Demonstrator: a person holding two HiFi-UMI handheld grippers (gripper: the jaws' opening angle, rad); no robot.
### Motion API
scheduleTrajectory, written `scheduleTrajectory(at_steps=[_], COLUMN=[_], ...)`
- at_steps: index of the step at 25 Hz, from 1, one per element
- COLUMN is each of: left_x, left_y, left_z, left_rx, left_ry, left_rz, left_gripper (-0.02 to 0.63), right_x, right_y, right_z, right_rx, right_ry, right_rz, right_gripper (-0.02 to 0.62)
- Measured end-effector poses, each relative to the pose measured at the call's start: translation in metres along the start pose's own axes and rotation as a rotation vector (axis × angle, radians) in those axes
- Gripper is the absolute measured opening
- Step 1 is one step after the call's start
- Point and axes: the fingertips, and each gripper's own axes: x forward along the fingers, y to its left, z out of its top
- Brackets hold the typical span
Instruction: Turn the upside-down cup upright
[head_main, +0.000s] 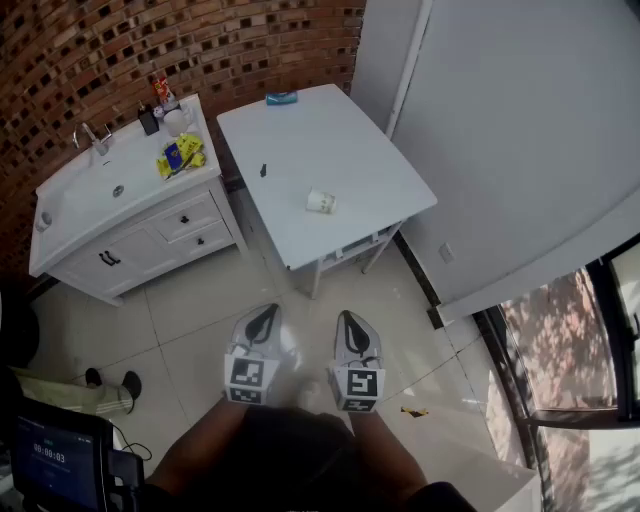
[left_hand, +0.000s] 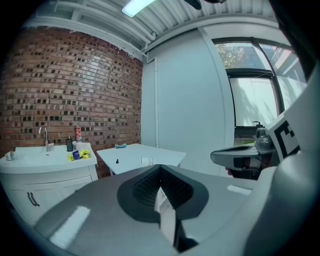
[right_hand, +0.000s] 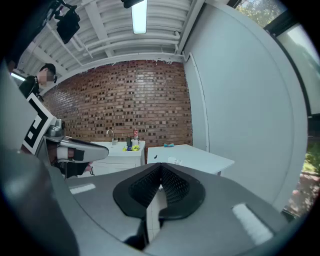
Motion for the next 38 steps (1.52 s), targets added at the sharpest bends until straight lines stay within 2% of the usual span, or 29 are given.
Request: scheduleTrajectory(at_steps=[7,18,30,38], left_x=[0.011,0.041,0.114,0.163], left_y=[-0.004,-0.002,0.030,0.047], left_z=[0.002,0.012,0.015,0.027], left_rx=[0.006,-0.041,-0.051,-0.089], left_ry=[-0.003,-0.026,0.003,0.019], left_rz=[0.012,0.005,0.009,-0.003], left_gripper=[-0.005,-0.005,-0.005,-0.005], right_x=[0.006,0.035,0.114,0.158], right_y=[-0.014,-0.021,-0.043,-0.061], right_z=[-0.001,0.000,0.017,0.027], right_rx=[0.006,-0.015,-0.050,-0.038], right_ry=[0.000,0.022,0.020,0.039], right_rz=[0.003,0.006,0.041,0.044], right_gripper=[0.014,0.014,0.014,0.014])
